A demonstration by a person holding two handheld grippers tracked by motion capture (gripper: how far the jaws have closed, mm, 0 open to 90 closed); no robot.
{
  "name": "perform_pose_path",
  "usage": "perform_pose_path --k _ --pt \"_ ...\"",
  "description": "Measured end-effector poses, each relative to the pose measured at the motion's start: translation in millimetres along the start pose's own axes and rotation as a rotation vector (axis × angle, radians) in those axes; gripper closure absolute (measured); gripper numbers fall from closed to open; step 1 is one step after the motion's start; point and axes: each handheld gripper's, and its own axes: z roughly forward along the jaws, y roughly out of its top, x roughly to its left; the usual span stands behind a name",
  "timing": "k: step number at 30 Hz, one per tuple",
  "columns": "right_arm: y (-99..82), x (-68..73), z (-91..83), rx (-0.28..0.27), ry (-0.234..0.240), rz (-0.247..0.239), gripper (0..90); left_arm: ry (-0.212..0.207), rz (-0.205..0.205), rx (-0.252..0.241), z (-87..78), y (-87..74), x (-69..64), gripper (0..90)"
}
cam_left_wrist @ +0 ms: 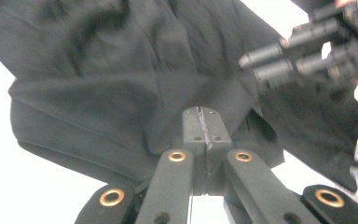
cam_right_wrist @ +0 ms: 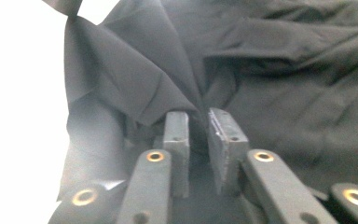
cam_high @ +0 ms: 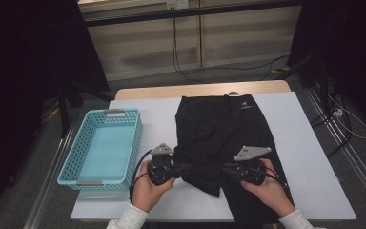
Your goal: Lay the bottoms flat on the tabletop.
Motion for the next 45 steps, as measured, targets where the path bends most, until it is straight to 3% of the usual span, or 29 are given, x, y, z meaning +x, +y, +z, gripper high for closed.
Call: perform_pose_path --k 3,6,9,17,24,32,34,35,38,39,41,45 --pt "3.5 6.1 -0.7 -0.006 0.001 -0.017 71.7 0.001 -0.047 -0.036 -6.5 2.7 10.6 90.0" --pt "6.3 12.9 -0.6 -0.012 0.009 -0.029 68.6 0.023 -0.078 -0.048 -10.6 1.9 20.8 90.0" --pt "9.0 18.6 -1.2 -0.022 0.023 -0.043 64.9 0.018 -0.101 -0.052 -11.6 -0.3 27.1 90.0" --pt "8.0 22.7 1.9 -0.008 0.033 -0.052 65.2 0.012 -0.101 -0.050 -14.7 0.8 26.2 90.0" --pt "11.0 37.7 7.2 -0.008 0.087 -0.109 66.3 0.015 -0.102 -0.052 -19.8 0.9 27.4 90.0" --pt "6.4 48.9 24.1 0.061 0.133 -0.147 66.5 0.008 -0.105 -0.049 -19.6 0.9 27.3 90.0" --pt "4.5 52.5 28.8 0.085 0.121 -0.170 66.5 0.007 -0.107 -0.047 -21.3 1.4 27.6 90.0" --pt "3.2 53.1 31.1 0.098 0.113 -0.183 66.9 0.005 -0.111 -0.053 -22.6 1.6 27.5 90.0" --pt "3.8 54.8 32.3 0.089 0.124 -0.181 84.5 0.007 -0.110 -0.056 -25.2 2.3 26.9 90.0" --pt "3.7 56.5 32.4 0.096 0.156 -0.188 89.4 0.004 -0.113 -0.056 -26.1 2.6 26.3 90.0" --pt "4.0 60.5 32.5 0.097 0.179 -0.194 90.0 0.001 -0.107 -0.059 -28.6 3.9 25.3 90.0" --pt "4.3 74.1 36.8 0.100 0.273 -0.196 90.0 -0.009 -0.102 -0.073 -35.6 6.6 22.3 90.0"
